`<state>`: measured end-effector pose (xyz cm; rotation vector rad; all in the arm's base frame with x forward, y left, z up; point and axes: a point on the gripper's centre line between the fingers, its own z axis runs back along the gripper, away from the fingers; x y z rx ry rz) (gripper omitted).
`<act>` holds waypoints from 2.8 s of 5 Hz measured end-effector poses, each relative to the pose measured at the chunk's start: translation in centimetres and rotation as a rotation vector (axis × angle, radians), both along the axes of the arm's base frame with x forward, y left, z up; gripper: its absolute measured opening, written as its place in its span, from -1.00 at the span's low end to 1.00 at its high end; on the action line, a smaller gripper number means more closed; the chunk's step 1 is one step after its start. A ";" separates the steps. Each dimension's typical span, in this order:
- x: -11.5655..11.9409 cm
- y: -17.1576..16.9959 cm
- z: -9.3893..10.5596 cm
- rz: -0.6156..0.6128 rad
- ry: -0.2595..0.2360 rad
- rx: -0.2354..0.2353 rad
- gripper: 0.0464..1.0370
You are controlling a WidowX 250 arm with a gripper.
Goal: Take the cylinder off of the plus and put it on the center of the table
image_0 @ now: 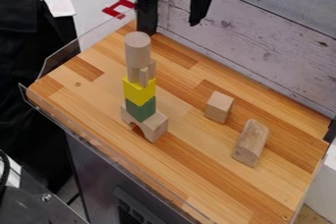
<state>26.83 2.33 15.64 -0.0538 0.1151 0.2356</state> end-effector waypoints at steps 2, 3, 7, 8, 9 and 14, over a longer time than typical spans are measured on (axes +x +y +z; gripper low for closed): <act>-1.3 1.9 0.4 0.008 0.000 0.017 0.92; -2.1 2.3 -0.3 0.030 0.038 0.011 0.92; -3.3 1.9 -1.4 0.057 0.070 -0.024 0.92; -3.1 1.8 -2.2 0.049 0.094 -0.026 0.92; -2.9 1.9 -2.7 0.050 0.099 -0.027 0.92; -2.3 1.7 -2.8 0.054 0.141 -0.031 -0.07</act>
